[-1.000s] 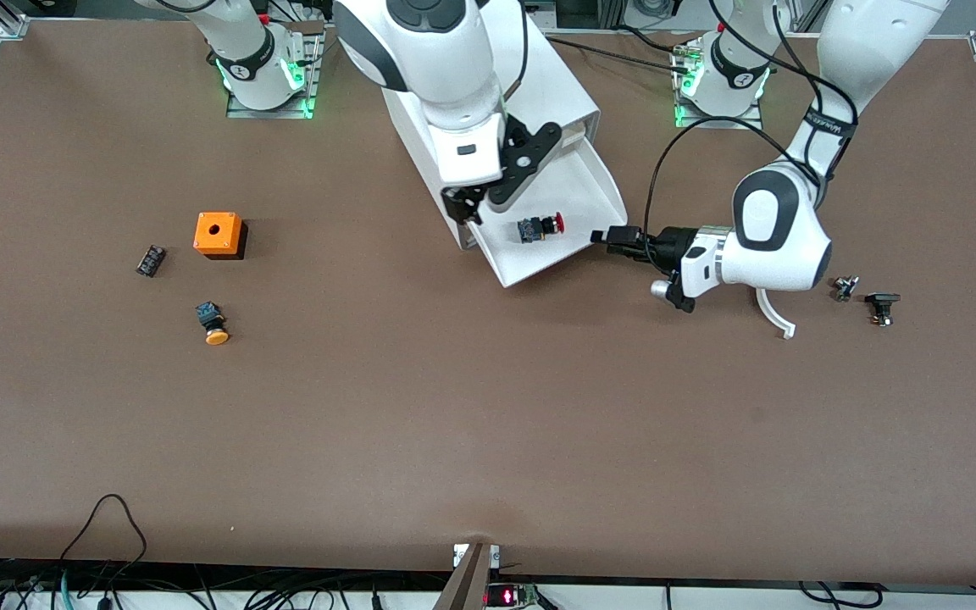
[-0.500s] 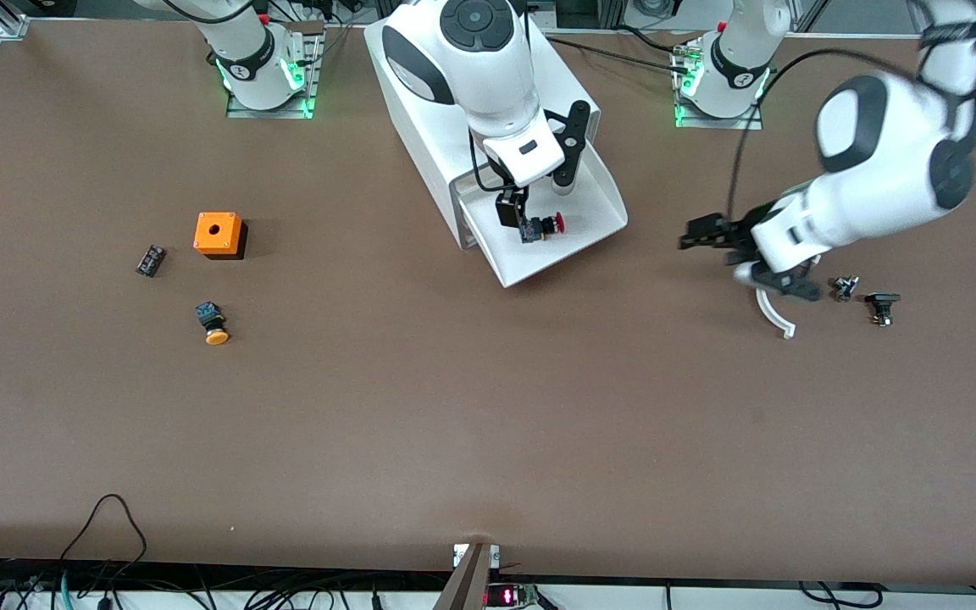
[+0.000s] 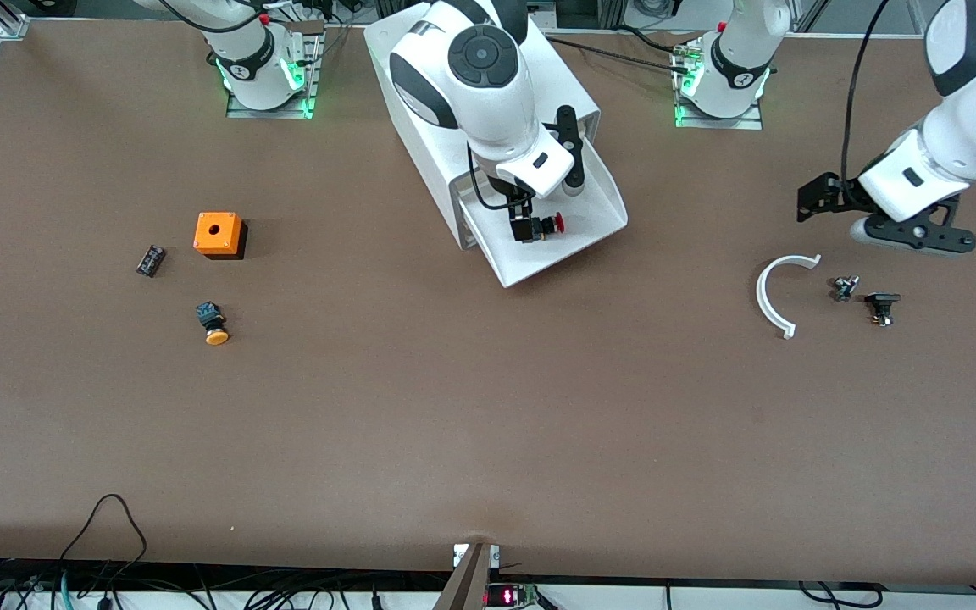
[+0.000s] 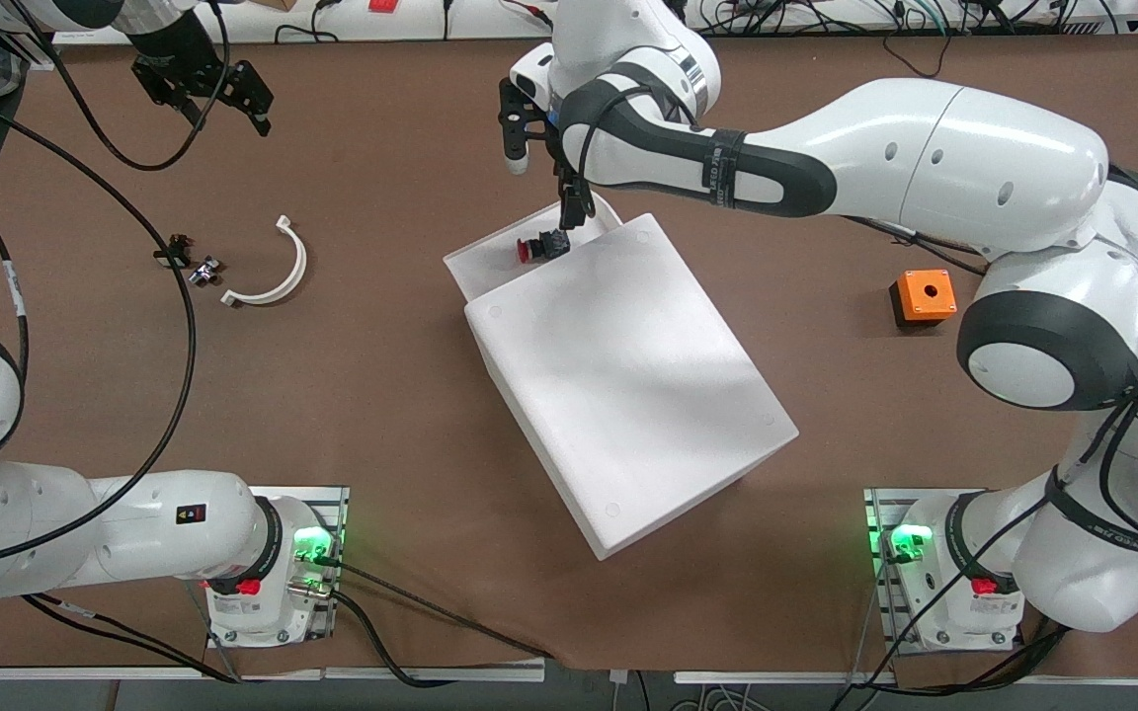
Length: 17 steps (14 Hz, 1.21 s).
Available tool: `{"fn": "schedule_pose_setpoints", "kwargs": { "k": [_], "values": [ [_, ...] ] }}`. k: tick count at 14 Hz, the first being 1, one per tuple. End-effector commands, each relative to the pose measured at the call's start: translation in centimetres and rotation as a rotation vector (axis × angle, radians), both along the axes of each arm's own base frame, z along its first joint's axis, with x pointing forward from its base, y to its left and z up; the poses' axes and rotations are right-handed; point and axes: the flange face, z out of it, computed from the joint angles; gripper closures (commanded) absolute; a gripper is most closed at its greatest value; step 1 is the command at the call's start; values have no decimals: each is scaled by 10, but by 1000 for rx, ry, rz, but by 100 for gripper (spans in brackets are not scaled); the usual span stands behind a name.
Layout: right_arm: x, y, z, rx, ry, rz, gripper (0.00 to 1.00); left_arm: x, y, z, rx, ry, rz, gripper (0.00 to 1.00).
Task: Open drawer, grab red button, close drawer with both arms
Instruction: 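Release the drawer with the left gripper while the right gripper reaches the button, then grasp the red push button inside the drawer with the right gripper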
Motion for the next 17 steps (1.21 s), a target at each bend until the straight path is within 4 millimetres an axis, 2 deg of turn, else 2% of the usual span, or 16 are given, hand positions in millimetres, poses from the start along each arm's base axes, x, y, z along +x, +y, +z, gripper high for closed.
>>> {"fn": "schedule_pose_setpoints", "kwargs": {
  "k": [1,3,6,9,13,17],
  "values": [
    [4,7,-4,16,-18,76,0,10,13,29,28,-7,23,0],
    [5,7,-8,12,-15,82,0,24,19,42,54,-26,13,0],
    [6,8,-21,1,-3,87,0,39,30,46,48,-45,26,0],
    [6,10,-35,-10,11,93,0,41,39,56,42,-66,46,0],
    [10,17,-52,20,-10,82,0,42,48,47,43,-37,57,0],
    [9,23,-73,21,-10,84,0,39,42,48,48,-9,45,0]
  ]
}}
